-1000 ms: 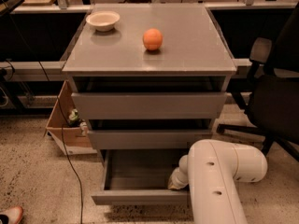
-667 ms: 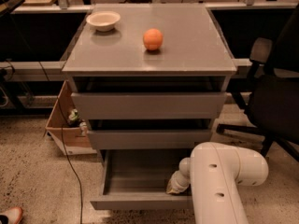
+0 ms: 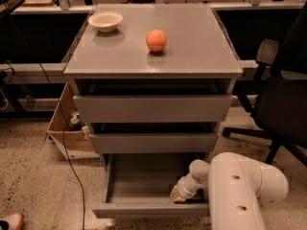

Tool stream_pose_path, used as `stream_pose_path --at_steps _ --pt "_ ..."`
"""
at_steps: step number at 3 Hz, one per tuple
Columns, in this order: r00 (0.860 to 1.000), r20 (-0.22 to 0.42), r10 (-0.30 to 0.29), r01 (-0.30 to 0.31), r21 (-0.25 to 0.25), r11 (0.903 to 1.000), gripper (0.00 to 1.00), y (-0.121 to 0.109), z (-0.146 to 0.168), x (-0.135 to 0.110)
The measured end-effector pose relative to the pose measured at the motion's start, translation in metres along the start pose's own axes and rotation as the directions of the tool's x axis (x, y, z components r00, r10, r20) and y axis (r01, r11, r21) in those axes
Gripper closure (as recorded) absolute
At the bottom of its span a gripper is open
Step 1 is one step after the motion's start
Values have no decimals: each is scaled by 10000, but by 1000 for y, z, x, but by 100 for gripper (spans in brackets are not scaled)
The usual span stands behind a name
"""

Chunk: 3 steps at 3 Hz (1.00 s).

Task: Open bottom drawer

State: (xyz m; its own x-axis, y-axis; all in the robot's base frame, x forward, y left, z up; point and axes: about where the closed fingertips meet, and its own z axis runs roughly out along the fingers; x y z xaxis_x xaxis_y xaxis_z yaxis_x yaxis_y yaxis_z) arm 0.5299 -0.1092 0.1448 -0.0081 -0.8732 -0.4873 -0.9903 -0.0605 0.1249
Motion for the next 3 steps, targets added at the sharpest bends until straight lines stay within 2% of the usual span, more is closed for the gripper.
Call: stream_pose_path --at_steps 1,2,3 --pt "9987 499 -52 75 -455 9989 81 13 -2 0" --pt "9974 716 97 -20 -1061 9944 58 38 -5 7" --pt "9974 716 95 -19 -1059 9944 27 37 -5 7"
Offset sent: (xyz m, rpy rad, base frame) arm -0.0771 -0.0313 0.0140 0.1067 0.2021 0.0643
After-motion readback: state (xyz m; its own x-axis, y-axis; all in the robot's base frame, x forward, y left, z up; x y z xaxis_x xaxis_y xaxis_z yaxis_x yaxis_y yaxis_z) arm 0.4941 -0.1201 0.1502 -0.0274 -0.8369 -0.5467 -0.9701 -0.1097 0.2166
